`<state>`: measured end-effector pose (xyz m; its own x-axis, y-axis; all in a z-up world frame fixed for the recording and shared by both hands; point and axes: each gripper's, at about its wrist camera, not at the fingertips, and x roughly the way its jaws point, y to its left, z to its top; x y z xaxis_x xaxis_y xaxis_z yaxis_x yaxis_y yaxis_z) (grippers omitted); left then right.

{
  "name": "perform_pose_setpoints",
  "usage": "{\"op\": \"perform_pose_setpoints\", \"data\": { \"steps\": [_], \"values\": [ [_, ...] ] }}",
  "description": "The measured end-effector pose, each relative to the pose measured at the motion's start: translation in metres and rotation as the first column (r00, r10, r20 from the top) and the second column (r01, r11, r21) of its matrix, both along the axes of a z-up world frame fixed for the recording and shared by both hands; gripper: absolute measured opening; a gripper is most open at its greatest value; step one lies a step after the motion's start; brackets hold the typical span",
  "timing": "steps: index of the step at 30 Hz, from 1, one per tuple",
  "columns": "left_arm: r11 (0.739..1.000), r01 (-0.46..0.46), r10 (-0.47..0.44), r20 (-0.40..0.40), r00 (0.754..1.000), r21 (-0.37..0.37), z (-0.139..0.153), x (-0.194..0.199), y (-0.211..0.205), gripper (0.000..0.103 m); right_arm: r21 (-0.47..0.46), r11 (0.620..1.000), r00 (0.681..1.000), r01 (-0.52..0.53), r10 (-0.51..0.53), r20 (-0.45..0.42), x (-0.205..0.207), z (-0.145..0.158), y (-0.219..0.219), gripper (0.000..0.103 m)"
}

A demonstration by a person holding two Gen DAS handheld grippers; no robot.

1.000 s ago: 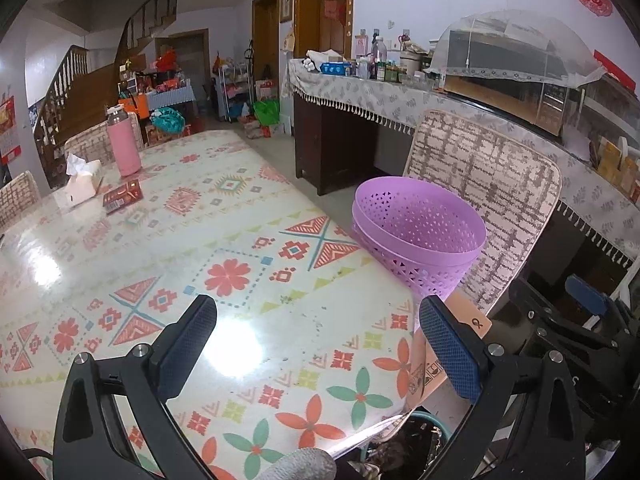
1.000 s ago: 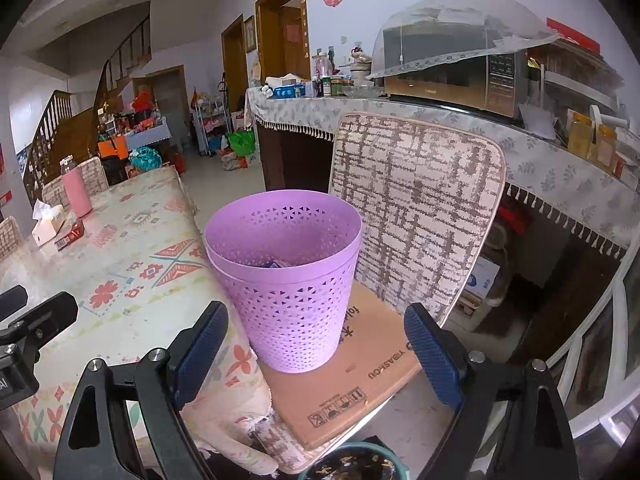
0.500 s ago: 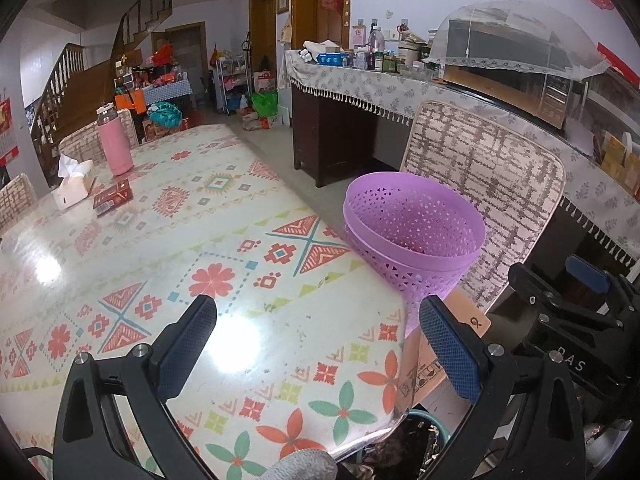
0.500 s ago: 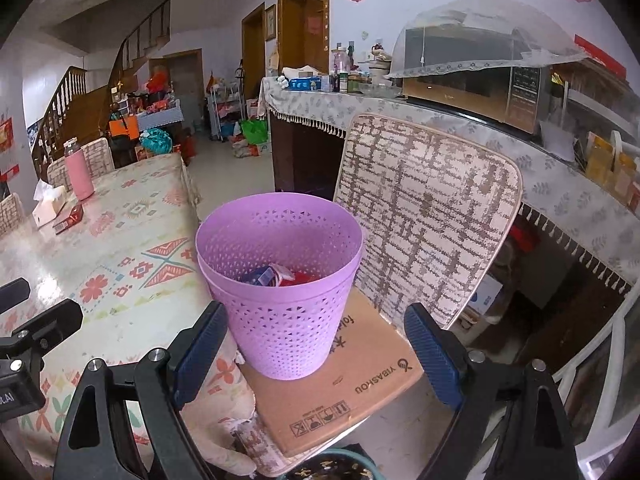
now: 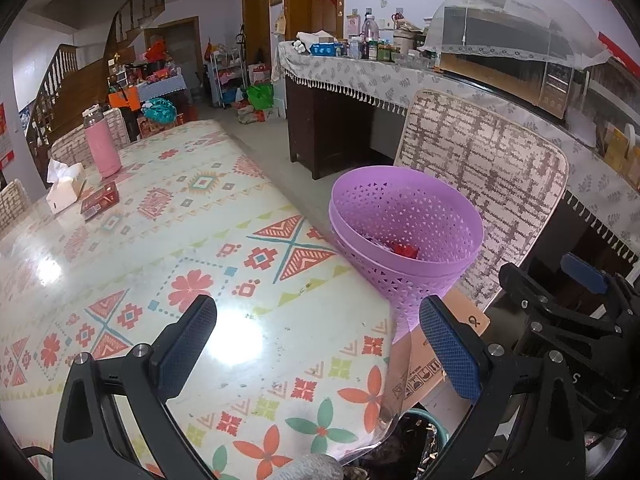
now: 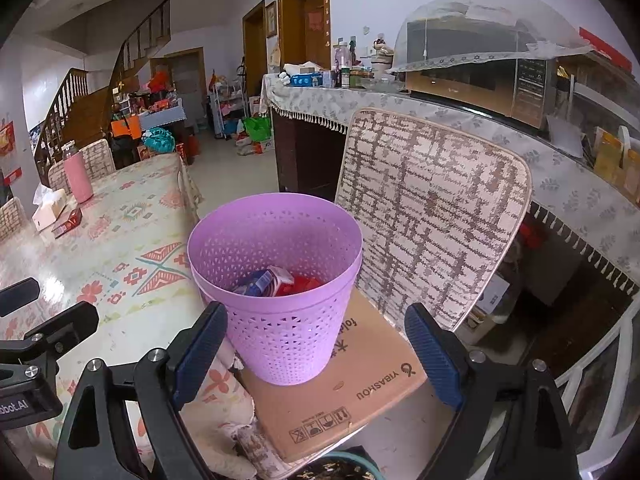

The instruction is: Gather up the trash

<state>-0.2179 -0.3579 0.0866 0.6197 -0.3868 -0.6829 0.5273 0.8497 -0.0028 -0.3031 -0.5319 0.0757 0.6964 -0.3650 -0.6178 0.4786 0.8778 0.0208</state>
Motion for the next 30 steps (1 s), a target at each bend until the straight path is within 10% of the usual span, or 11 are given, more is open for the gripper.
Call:
{"op": "perform_pose_setpoints", "data": {
  "steps": [30],
  "values": [
    [0.999,0.041,-0.042,-0.032,0.999,-0.024,0.0,0.004,-0.013,0.101,0.003,0.999,0.999,0.037,-0.037,-0.036,-0.004,-0.004,-0.005,0.093]
  ]
}}
